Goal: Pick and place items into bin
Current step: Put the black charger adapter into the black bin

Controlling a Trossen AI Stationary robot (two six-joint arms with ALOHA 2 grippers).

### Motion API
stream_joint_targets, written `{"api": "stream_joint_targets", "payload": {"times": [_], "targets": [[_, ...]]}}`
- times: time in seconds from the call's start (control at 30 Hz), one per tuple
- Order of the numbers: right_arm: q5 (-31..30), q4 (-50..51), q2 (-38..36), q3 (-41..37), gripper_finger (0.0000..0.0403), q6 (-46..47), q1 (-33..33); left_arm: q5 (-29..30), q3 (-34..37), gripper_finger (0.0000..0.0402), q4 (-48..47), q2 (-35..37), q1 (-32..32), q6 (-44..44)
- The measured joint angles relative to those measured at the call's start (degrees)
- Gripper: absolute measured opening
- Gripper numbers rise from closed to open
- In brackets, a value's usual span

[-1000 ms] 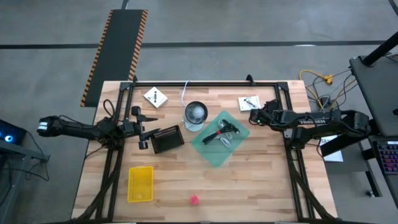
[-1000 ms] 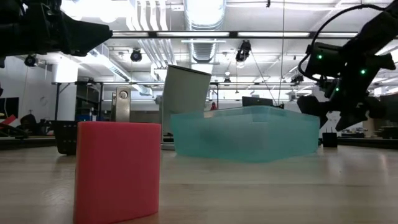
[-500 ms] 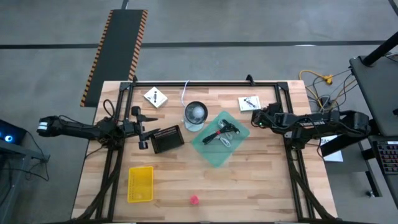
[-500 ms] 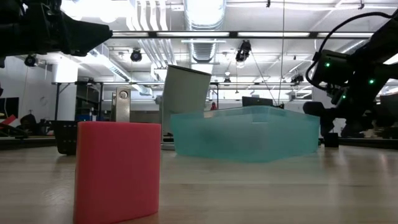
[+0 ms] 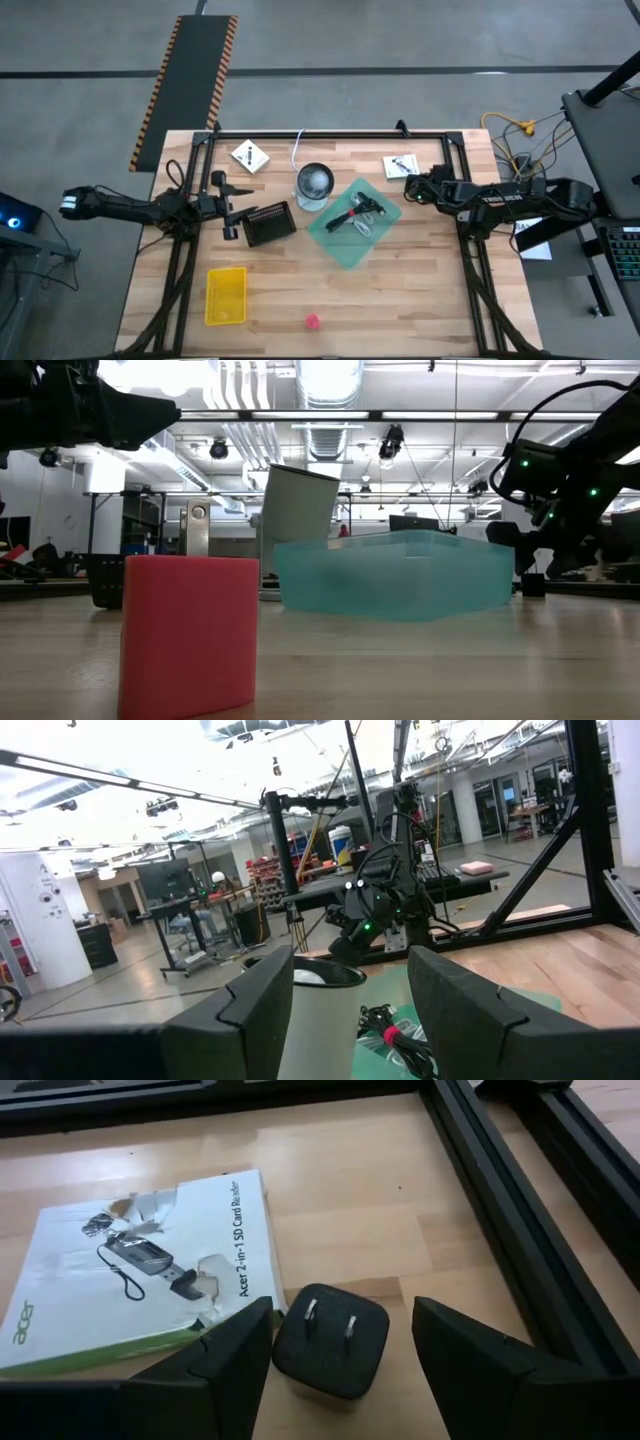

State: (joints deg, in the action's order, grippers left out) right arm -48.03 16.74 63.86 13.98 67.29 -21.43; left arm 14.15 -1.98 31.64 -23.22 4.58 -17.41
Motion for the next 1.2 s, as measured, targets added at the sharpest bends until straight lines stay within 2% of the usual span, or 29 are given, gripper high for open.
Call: {"api": "stream_joint_targets", "payload": {"times": [0.43,0.8,0.93,1.2], "targets": [[1.4,-4.3,0.0,-2.9,0.0219,0.3,0.0,0.0,0.0,0.0183,0.0,0.0,0.0,0.0],[1.3,-4.2,0.0,-3.1,0.0140,-0.8,0.0,0.0,0.0,0.0183,0.0,0.0,0.0,0.0],[1.3,-4.2,0.0,-3.1,0.0137,-1.7,0.0,0.0,0.0,0.0183,0.0,0.0,0.0,0.0],[1.7,-7.1,-0.2,-2.1,0.0137,-10.7,0.2,0.0,0.0,0.0183,0.0,0.0,0.0,0.3]]}}
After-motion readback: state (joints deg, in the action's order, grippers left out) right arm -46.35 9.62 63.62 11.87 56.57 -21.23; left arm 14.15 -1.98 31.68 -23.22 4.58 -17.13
